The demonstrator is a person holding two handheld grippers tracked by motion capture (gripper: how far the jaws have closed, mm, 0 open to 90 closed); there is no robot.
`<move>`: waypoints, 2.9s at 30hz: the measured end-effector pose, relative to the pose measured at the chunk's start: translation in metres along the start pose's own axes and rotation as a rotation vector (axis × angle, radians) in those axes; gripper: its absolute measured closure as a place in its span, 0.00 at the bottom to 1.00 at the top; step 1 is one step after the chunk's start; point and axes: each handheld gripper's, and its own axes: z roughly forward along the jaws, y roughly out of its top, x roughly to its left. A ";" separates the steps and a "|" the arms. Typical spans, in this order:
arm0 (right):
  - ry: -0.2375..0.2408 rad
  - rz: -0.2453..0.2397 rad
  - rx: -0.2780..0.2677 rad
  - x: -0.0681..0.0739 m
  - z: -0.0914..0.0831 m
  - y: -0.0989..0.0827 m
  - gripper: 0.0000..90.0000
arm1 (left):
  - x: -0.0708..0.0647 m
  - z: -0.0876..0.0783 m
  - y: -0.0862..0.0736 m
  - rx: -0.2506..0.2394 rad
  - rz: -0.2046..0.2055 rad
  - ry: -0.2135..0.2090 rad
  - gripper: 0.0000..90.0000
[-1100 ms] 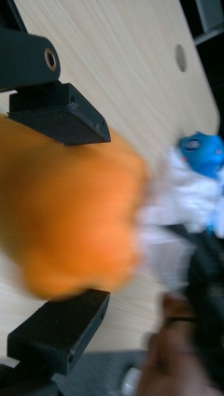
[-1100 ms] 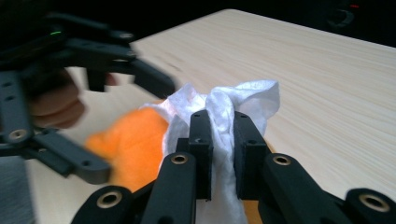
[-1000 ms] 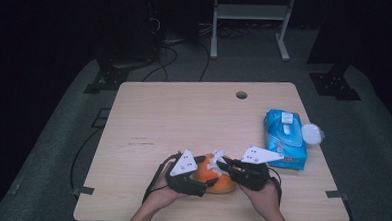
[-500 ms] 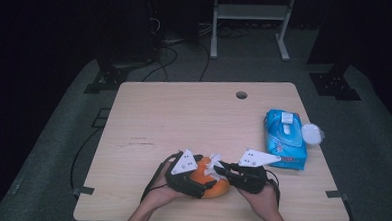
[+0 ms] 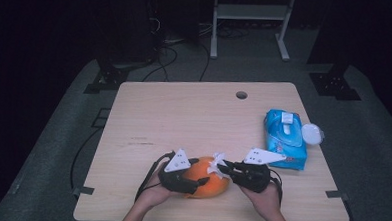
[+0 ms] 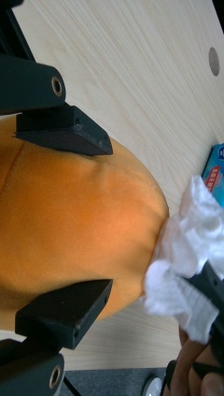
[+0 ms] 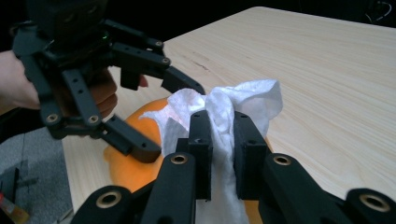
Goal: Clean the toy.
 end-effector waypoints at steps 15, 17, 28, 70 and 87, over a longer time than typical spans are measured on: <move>0.004 0.045 -0.003 -0.007 0.002 -0.003 0.88 | 0.000 0.001 -0.002 -0.005 -0.010 0.000 0.34; -0.008 0.049 0.009 -0.009 0.004 -0.005 0.88 | -0.001 0.000 -0.001 -0.005 -0.011 -0.006 0.33; -0.016 0.123 0.020 -0.023 0.005 -0.010 0.88 | -0.001 0.009 0.002 0.018 -0.036 -0.002 0.16; -0.042 0.188 0.034 -0.036 0.015 -0.022 0.87 | -0.009 0.006 -0.007 -0.010 0.086 0.062 0.31; -0.085 0.172 0.058 -0.038 0.013 -0.023 0.87 | -0.019 0.011 -0.005 0.006 0.151 0.049 0.32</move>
